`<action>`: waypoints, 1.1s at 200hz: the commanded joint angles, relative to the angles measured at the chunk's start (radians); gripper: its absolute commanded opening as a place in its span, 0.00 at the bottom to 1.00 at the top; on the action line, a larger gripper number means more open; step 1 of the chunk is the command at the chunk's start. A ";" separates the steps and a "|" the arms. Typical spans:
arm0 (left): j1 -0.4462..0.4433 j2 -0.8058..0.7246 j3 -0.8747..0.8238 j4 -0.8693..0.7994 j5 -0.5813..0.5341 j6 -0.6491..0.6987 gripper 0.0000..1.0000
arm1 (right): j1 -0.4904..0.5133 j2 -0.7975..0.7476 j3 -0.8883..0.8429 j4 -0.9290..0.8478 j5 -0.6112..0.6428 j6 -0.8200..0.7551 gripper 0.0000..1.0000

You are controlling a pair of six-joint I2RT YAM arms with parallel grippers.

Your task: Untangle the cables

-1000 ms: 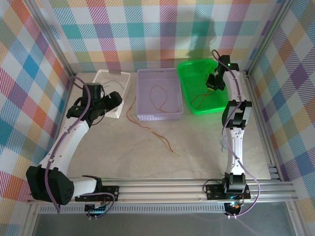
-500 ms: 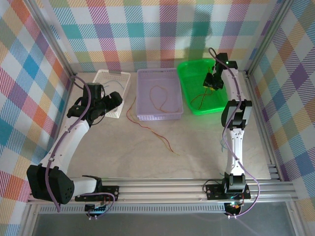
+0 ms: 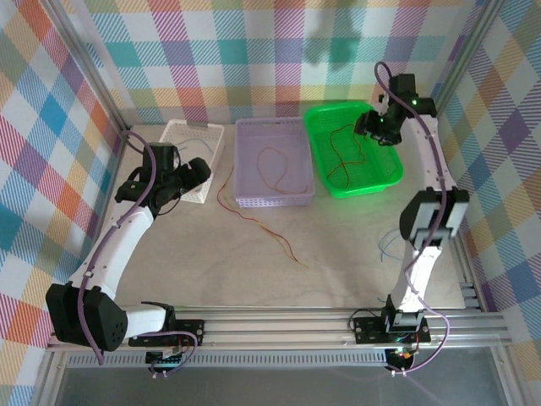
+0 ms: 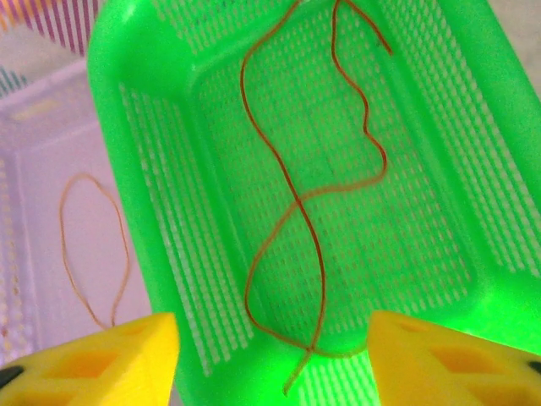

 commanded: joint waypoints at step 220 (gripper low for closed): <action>-0.194 -0.035 -0.012 -0.120 0.049 -0.051 0.86 | -0.028 -0.466 -1.185 0.296 0.179 0.216 0.75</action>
